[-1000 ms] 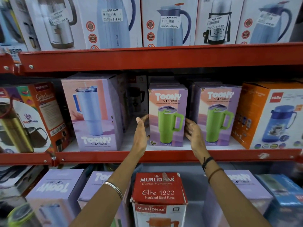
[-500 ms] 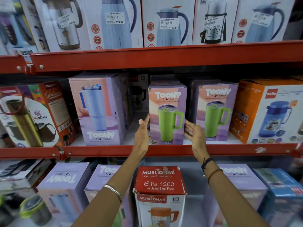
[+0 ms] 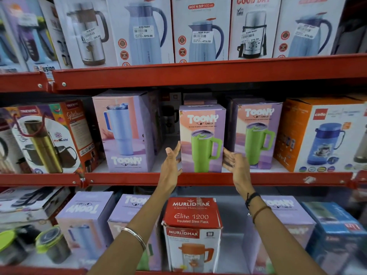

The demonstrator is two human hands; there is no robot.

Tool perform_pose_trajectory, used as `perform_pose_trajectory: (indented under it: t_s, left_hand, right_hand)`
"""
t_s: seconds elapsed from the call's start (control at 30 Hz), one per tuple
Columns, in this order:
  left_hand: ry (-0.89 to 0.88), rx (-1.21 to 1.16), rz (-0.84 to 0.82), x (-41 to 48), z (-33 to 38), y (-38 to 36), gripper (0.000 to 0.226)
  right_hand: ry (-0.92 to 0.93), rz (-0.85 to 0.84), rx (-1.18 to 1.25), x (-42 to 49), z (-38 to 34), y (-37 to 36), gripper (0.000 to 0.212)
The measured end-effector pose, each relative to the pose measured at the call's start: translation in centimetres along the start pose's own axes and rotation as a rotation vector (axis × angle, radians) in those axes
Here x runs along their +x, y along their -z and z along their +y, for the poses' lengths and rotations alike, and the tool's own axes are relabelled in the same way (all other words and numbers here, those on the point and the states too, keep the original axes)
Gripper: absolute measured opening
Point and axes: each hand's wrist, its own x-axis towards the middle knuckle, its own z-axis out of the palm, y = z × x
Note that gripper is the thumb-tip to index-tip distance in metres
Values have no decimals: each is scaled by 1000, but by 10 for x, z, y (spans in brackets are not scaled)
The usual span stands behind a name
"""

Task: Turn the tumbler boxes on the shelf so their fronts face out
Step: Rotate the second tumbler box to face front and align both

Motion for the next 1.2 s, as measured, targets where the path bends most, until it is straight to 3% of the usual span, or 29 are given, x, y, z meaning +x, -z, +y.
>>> perform_pose_trajectory:
  t_s: [0.17,0.33,0.47,0.63,0.9,1.0,1.2]
  left_hand:
    - [-8,-28,78,-5,-1,-10,98]
    - [-331,114,348,-30,-4,-48,48]
    - [-473,125,160,-45,0,-100,53]
    - [-251,66,-79,-24,4,-156,50]
    - [77,-25,40,41,7,-200,63]
    - [48,-45,58,42,5,-198,61]
    - [41,4,2,29,5,-195,58]
  right_hand:
    - [-2,-26,-7,-7,-4,2,45]
    - [58,25,-21,-15,-1,20,55]
    - [217,238,-12,-11,-10,54,51]
    - [226,430,14,13,-22,94,49]
    - [-39,235,-20,69,-4,135,65]
    - [-30,190,39,61,-23,137,48]
    - [-35,165,66,59,-21,152,47]
